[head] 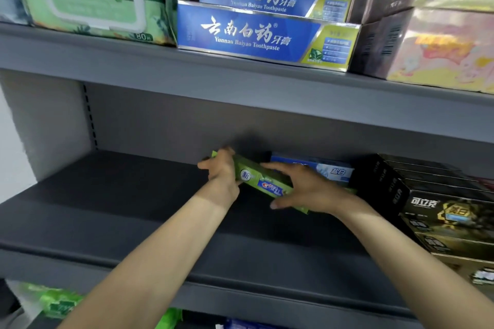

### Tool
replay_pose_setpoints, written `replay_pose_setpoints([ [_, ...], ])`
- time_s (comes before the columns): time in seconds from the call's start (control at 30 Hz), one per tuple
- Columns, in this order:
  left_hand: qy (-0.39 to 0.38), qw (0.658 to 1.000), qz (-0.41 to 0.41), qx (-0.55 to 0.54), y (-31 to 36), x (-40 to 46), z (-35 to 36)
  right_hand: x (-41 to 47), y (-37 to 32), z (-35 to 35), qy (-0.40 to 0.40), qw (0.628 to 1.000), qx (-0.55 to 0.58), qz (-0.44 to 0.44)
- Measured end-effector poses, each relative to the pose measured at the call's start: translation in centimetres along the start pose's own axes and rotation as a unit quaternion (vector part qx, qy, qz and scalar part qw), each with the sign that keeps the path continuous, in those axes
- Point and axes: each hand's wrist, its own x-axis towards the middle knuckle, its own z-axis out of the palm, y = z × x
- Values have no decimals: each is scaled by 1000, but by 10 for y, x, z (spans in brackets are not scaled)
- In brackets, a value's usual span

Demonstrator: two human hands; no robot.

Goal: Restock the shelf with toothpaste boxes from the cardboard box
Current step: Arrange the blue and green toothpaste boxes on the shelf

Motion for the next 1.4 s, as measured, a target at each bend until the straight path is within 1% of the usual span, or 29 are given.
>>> replay_pose_setpoints([
  [0.03, -32, 999, -4, 5, 1, -3, -3, 1, 0, -4, 17, 1000, -16, 1],
  [0.07, -73, 997, -2, 18, 2, -3, -7, 3, 4, -7, 21, 1000, -5, 5],
  [0.13, -157, 986, 3, 62, 5, -3, -18, 1, 8, -14, -7, 994, 105, 34],
  [0.17, -184, 979, 6, 87, 7, -3, -22, 0, 12, -17, -24, 988, 144, 46],
  [0.2, -203, 973, 11, 111, 8, -2, -26, 1, 17, -19, -30, 988, 145, 54],
  [0.27, -229, 960, 35, 158, 11, -4, -30, 1, 27, -20, -30, 995, 77, 47],
  [0.3, -240, 953, 49, 178, 12, -6, -29, 1, 33, -20, -29, 996, 67, 47],
  [0.37, -247, 947, 66, 194, 12, -9, -26, 2, 46, -19, -13, 994, 98, 51],
  [0.47, -240, 948, 69, 196, 8, -8, -21, 1, 62, -20, 40, 992, 107, 56],
  [0.53, -228, 939, 79, 246, 0, -5, -18, -1, 72, -24, 59, 992, 92, 58],
  [0.57, -220, 923, 98, 300, -7, -1, -17, -2, 77, -25, 60, 995, 52, 63],
  [0.6, -214, 894, 127, 374, -14, 2, -16, -2, 84, -26, 60, 995, -9, 74],
  [0.67, -221, 807, 178, 517, -25, 4, -13, -3, 96, -24, 65, 986, -111, 109],
  [0.7, -228, 778, 188, 554, -30, 3, -11, -4, 102, -22, 67, 980, -134, 129],
  [0.73, -238, 762, 190, 572, -35, 2, -8, -5, 107, -18, 70, 976, -142, 148],
  [0.8, -244, 751, 197, 580, -42, 1, -3, -7, 113, -10, 88, 969, -147, 179],
  [0.93, -236, 748, 226, 578, -54, 2, 6, -10, 117, 8, 135, 945, -212, 210],
  [1.0, -236, 750, 238, 570, -58, 3, 7, -10, 116, 16, 142, 943, -201, 223],
  [1.07, -243, 736, 253, 579, -60, 4, 8, -10, 115, 23, 149, 946, -183, 224],
  [1.23, -263, 657, 290, 645, -64, -1, 7, -13, 104, 26, 135, 945, -203, 216],
  [1.33, -252, 608, 318, 682, -64, -9, 2, -18, 86, 29, 180, 947, -172, 205],
  [1.4, -219, 558, 371, 710, -61, -20, -3, -23, 69, 33, 205, 951, -136, 184],
])
